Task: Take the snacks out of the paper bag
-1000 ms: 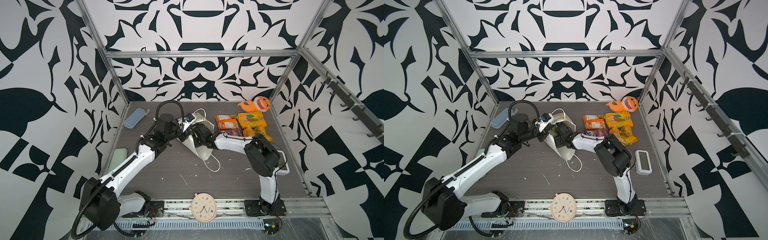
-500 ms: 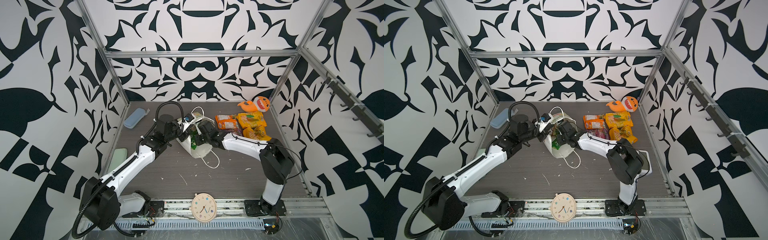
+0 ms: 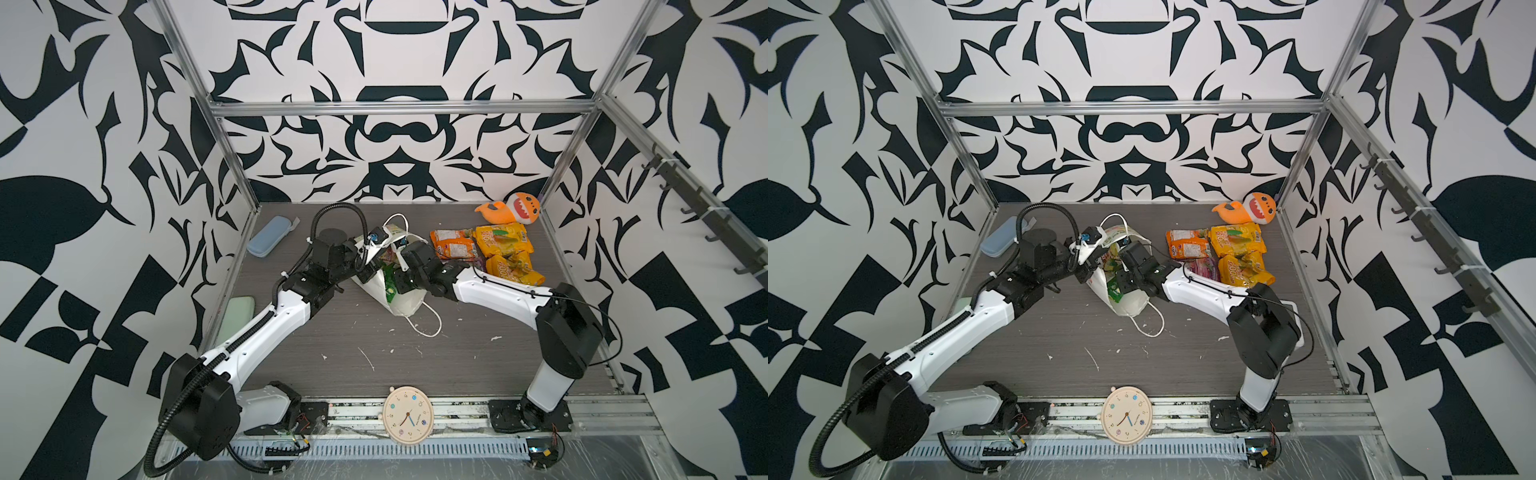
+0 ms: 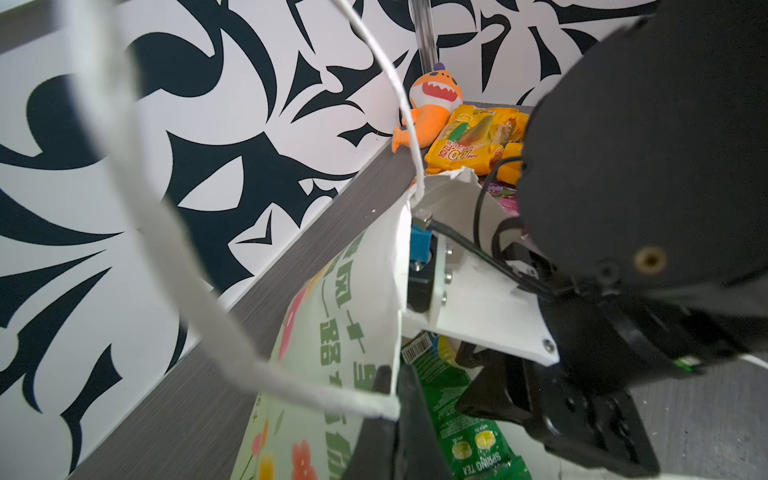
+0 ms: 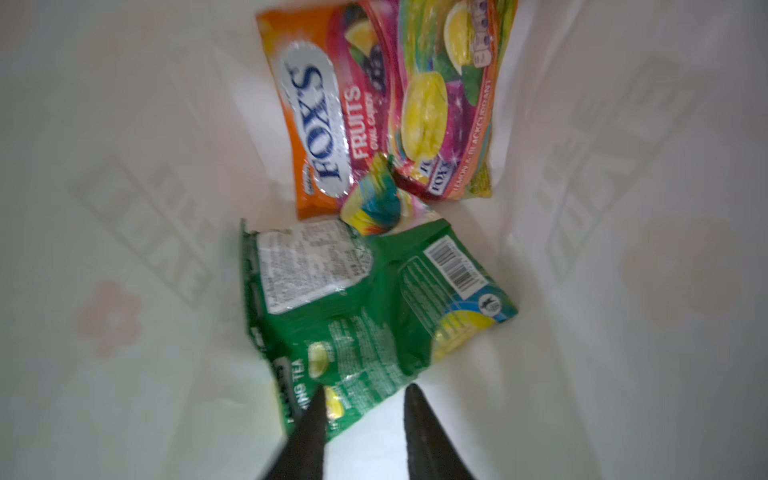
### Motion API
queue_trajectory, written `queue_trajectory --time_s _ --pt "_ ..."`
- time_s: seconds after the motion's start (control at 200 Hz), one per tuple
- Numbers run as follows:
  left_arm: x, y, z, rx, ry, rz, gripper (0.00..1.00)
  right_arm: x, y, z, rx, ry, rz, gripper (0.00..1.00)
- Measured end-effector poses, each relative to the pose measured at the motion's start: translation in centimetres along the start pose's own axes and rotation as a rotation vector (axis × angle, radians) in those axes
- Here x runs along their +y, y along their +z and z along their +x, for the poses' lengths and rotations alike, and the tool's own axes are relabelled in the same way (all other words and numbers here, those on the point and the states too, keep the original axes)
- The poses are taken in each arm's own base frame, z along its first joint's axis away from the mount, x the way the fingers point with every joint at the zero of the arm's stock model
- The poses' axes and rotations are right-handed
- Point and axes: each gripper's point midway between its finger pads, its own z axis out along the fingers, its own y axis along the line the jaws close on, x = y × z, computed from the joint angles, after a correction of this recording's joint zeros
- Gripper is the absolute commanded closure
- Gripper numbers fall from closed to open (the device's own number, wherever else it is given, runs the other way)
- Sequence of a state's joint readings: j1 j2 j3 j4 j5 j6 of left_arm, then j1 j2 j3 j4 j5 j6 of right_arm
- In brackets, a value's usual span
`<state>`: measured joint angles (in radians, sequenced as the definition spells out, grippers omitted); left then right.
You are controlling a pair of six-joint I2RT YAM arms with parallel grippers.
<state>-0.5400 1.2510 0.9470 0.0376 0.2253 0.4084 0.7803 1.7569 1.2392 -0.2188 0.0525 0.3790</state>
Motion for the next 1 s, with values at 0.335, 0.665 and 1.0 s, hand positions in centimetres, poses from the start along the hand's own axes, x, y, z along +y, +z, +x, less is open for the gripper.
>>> queue_trajectory --time_s 0.335,0.665,1.0 --pt "-0.2 0.0 0.1 0.002 -0.002 0.010 1.00 -1.0 1.3 2.0 0.091 0.364 0.042 0.47" --pt "-0.4 0.0 0.1 0.002 -0.005 0.024 1.00 -0.6 3.5 2.2 0.100 0.648 0.009 0.45" --pt "-0.7 0.0 0.5 0.011 -0.008 0.031 1.00 -1.0 6.3 2.5 0.090 0.791 0.005 0.59"
